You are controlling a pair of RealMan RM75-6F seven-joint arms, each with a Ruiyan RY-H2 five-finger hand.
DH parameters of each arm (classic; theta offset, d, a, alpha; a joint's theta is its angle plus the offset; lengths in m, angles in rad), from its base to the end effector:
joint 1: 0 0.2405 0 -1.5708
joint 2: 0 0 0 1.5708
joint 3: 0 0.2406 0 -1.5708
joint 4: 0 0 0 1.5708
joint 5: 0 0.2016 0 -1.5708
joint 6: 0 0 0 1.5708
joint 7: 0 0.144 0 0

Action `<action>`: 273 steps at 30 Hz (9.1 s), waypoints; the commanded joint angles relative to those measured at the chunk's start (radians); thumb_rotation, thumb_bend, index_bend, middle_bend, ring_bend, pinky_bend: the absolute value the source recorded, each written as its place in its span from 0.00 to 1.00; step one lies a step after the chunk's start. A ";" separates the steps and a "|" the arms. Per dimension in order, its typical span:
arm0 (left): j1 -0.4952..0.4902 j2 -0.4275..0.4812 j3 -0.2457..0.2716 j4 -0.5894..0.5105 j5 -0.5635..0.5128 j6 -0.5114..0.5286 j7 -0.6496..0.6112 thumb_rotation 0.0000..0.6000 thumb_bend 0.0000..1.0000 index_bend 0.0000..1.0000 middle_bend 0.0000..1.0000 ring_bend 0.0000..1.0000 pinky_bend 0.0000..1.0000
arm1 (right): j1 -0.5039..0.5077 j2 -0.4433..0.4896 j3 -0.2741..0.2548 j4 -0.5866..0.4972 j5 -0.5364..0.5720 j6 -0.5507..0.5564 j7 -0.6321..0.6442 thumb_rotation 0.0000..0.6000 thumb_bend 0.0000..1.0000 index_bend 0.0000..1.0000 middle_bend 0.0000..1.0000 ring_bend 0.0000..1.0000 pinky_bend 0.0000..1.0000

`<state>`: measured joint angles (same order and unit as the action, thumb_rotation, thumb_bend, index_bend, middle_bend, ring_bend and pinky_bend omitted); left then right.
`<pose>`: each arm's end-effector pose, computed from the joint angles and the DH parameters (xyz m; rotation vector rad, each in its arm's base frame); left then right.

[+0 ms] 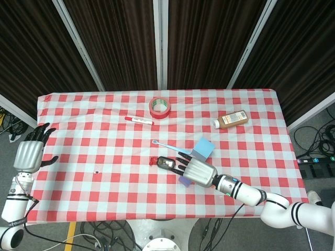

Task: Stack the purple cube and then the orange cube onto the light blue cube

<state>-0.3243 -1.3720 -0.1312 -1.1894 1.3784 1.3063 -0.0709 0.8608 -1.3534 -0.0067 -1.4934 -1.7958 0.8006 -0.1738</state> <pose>-0.3133 0.2773 0.1218 -1.4146 -0.8270 -0.8987 -0.1211 -0.2924 -0.0038 2.5269 -0.2431 0.7969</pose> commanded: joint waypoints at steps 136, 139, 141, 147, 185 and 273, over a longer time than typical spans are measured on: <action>-0.011 -0.071 -0.013 0.153 -0.056 -0.093 -0.024 1.00 0.21 0.23 0.20 0.13 0.24 | 0.240 -0.059 -0.236 0.692 -0.139 0.194 0.797 1.00 0.15 0.07 0.45 0.14 0.14; -0.011 -0.072 -0.014 0.156 -0.056 -0.093 -0.026 1.00 0.21 0.23 0.20 0.13 0.24 | 0.246 -0.066 -0.244 0.703 -0.141 0.190 0.808 1.00 0.12 0.06 0.45 0.14 0.14; -0.011 -0.072 -0.014 0.158 -0.056 -0.094 -0.028 1.00 0.21 0.23 0.20 0.13 0.24 | 0.250 -0.065 -0.252 0.706 -0.145 0.189 0.816 1.00 0.07 0.03 0.42 0.14 0.14; -0.013 -0.071 -0.014 0.158 -0.054 -0.095 -0.036 1.00 0.21 0.23 0.20 0.13 0.24 | 0.267 -0.044 -0.271 0.691 -0.151 0.183 0.843 1.00 0.00 0.00 0.27 0.06 0.14; 0.001 -0.031 -0.018 0.077 -0.015 -0.028 -0.077 1.00 0.21 0.23 0.20 0.13 0.24 | 0.041 0.334 -0.101 -0.393 0.404 0.010 -0.437 1.00 0.00 0.11 0.99 0.95 0.94; 0.007 -0.021 -0.023 0.063 -0.014 -0.009 -0.118 1.00 0.21 0.23 0.20 0.13 0.24 | -0.071 0.206 0.035 -0.408 0.538 0.109 -0.461 1.00 0.17 0.58 1.00 1.00 1.00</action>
<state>-0.3177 -1.3934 -0.1542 -1.1267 1.3648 1.2971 -0.1890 0.7670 -1.2128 -0.0169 -1.8259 -1.2594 0.8901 -0.6210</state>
